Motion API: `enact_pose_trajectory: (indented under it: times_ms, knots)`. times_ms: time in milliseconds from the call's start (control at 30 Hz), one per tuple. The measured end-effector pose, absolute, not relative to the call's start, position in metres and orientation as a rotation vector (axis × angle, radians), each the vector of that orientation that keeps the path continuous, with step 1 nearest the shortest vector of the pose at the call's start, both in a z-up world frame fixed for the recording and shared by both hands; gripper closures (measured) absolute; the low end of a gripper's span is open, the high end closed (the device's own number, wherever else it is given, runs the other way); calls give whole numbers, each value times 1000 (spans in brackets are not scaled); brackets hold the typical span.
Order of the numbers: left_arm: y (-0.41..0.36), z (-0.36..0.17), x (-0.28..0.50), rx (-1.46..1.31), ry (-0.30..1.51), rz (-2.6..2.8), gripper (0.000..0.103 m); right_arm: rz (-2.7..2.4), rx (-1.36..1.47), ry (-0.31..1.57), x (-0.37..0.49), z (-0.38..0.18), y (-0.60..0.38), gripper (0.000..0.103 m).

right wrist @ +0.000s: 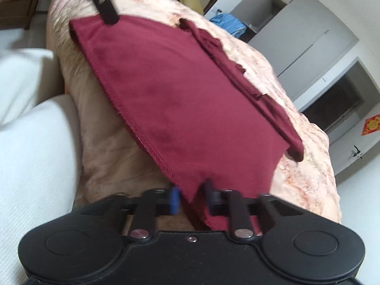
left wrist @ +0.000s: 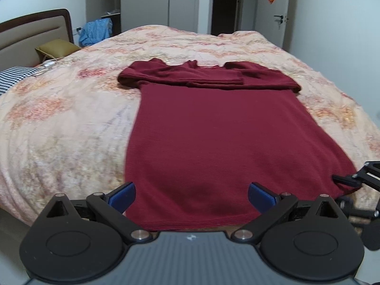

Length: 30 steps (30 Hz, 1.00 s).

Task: Fold small clothes
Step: 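Lift the hem with both grippers and carry it toward the collar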

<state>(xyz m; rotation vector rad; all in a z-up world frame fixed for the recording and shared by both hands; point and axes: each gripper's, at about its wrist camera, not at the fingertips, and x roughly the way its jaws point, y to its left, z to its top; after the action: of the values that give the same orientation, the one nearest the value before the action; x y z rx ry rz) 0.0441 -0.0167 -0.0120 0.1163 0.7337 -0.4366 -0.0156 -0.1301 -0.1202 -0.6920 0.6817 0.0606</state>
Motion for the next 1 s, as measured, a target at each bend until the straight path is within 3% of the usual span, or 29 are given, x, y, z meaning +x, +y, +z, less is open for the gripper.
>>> enact_pose_trajectory:
  times_ms: [400,800,1000]
  knots:
    - [-49,-27,5,305,582,-508,0,139,-92,670,34,-27,-184,94]
    - [-90,-34,33,423,562,-424,1,152,-16,650,66,-5,-196,94]
    - [-83,-33,45,401,551,-413,11,151,-14,650,69,-5,-198,94]
